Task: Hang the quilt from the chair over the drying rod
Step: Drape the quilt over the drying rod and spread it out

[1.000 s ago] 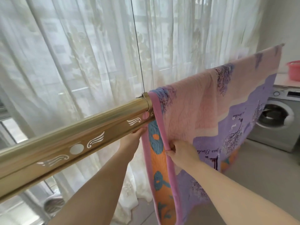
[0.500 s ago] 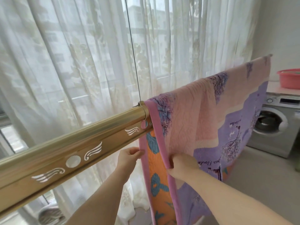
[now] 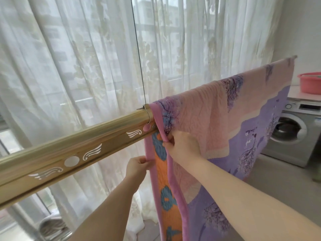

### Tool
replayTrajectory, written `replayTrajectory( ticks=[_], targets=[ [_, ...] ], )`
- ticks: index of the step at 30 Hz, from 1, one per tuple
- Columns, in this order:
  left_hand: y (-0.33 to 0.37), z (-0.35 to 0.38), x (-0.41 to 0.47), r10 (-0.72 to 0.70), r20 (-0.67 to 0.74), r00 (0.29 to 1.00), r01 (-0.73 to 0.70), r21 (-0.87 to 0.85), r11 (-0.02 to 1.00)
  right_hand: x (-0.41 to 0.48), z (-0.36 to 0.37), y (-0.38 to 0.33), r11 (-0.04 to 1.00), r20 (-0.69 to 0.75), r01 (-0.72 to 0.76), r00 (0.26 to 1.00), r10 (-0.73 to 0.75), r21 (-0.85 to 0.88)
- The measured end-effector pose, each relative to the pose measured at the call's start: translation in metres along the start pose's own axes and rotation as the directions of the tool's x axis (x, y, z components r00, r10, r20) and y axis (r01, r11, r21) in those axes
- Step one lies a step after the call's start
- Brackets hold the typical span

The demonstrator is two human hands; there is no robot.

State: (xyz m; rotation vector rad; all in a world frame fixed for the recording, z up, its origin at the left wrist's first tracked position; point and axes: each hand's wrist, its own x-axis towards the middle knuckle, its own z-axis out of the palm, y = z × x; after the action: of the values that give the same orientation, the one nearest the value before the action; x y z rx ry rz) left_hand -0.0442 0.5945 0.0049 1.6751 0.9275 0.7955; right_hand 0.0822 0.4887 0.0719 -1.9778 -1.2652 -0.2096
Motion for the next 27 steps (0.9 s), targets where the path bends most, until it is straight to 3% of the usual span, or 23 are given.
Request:
replayTrajectory(
  ticks=[3, 7, 9, 11, 14, 17, 19, 22, 27],
  targets=[
    [0.020, 0.006, 0.011, 0.035, -0.102, 0.994, -0.056, -0.208, 0.977, -0.015, 0.012, 0.024, 0.997, 0.115, -0.054, 0.992, 0.060, -0.060],
    [0.040, 0.014, 0.020, 0.044, -0.150, 0.988, -0.117, -0.522, 0.845, -0.036, 0.028, 0.052, 0.986, 0.214, -0.120, 0.966, 0.142, -0.112],
    [0.031, 0.012, 0.017, 0.040, -0.105, 0.994, -0.083, -0.449, 0.889, -0.040, 0.031, 0.055, 0.984, 0.236, -0.137, 0.958, 0.160, -0.113],
    [0.012, 0.009, 0.009, 0.000, -0.016, 1.000, -0.004, -0.227, 0.974, -0.039, 0.032, 0.056, 0.984, 0.250, -0.140, 0.954, 0.164, -0.112],
    [-0.006, 0.009, 0.002, -0.067, 0.012, 0.998, 0.068, -0.036, 0.997, -0.040, 0.034, 0.052, 0.981, 0.293, -0.193, 0.937, 0.192, -0.027],
    [0.001, 0.015, 0.001, -0.053, -0.031, 0.998, 0.051, -0.071, 0.996, -0.047, 0.039, 0.048, 0.956, 0.391, -0.267, 0.898, 0.201, 0.122],
    [0.011, 0.022, 0.000, -0.034, -0.046, 0.998, 0.027, -0.138, 0.990, -0.050, 0.042, 0.051, 0.968, 0.427, -0.251, 0.878, 0.216, 0.026],
    [0.029, 0.026, -0.001, -0.007, -0.049, 0.999, -0.006, -0.261, 0.965, -0.056, 0.045, 0.055, 0.954, 0.497, -0.136, 0.829, 0.258, -0.267],
    [0.030, 0.009, -0.005, 0.057, 0.020, 0.998, -0.051, -0.217, 0.975, -0.066, 0.051, 0.048, 0.972, 0.500, -0.115, 0.841, 0.205, -0.205]
  ],
)
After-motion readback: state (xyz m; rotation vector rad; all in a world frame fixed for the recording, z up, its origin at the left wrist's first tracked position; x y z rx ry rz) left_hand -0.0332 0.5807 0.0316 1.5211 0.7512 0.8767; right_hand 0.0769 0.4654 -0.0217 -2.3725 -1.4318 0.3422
